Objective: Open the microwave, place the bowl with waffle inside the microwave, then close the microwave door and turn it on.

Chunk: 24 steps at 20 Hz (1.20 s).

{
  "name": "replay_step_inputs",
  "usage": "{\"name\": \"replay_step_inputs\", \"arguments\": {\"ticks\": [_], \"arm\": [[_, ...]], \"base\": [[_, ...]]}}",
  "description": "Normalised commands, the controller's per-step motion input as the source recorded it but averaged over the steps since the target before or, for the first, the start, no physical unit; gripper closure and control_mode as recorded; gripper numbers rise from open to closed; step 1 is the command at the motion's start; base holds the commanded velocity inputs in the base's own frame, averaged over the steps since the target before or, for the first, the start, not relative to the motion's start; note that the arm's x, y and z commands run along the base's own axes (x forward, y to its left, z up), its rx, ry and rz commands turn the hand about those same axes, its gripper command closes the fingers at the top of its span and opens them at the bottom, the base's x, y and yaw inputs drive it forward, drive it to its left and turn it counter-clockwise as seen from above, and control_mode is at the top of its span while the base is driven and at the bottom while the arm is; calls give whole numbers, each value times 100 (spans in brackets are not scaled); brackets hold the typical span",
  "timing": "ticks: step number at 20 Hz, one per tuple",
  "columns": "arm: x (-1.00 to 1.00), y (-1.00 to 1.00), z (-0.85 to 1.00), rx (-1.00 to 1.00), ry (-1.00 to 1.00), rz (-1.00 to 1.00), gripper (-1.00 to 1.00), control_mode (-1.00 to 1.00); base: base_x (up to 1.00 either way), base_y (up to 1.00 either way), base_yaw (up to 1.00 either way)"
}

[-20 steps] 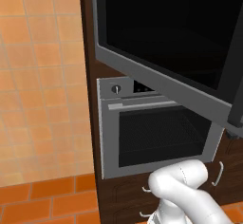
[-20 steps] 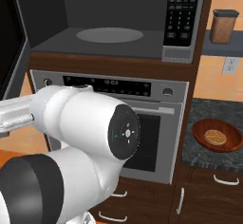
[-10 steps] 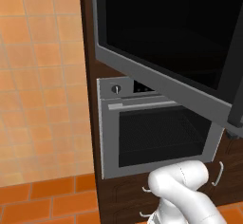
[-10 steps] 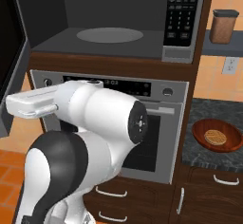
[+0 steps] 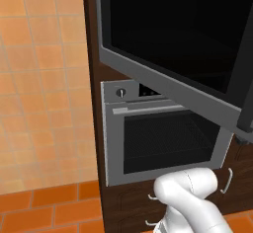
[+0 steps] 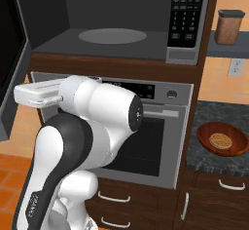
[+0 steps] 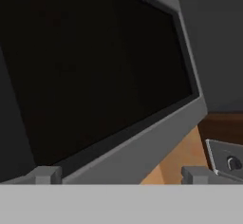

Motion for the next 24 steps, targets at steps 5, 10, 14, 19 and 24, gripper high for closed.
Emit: {"name": "replay_step_inputs", "arguments": {"ticks": [5, 10, 14, 19, 24], "arm": [[0, 77, 1, 0, 0, 0, -100, -100], [-36, 67, 24, 0, 0, 11, -100, -100], [-33, 72, 19, 0, 0, 16, -100, -100], [-5, 50, 8, 0, 1, 6, -100, -100], [20, 1, 0, 0, 17, 0, -100, -100]], "base": [[0, 0, 0], [0, 0, 0], [0, 0, 0], [0, 0, 0], [0, 0, 0]]}}
